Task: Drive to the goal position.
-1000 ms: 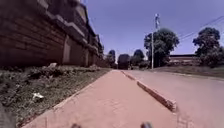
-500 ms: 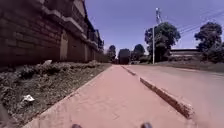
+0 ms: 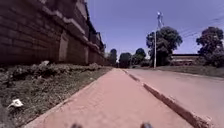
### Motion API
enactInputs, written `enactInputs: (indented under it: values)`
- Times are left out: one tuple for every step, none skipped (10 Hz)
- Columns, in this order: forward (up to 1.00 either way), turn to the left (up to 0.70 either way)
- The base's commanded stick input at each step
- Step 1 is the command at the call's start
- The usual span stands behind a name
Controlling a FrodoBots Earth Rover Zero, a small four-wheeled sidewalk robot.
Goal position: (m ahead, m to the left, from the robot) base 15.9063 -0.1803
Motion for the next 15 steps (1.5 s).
enactInputs:
  values:
    - [0.7, 0.0]
    - [0.7, 0.0]
    - [0.7, 0.0]
    - [0.7, 0.0]
    - [0.75, 0.0]
    - [0.81, 0.0]
    - [0.85, 0.0]
    - [0.85, 0.0]
    - [0.85, 0.0]
    - [0.85, 0.0]
    - [0.85, -0.02]
    - [0.85, -0.19]
    - [0.85, -0.34]
    - [0.85, -0.33]
    - [0.85, -0.32]
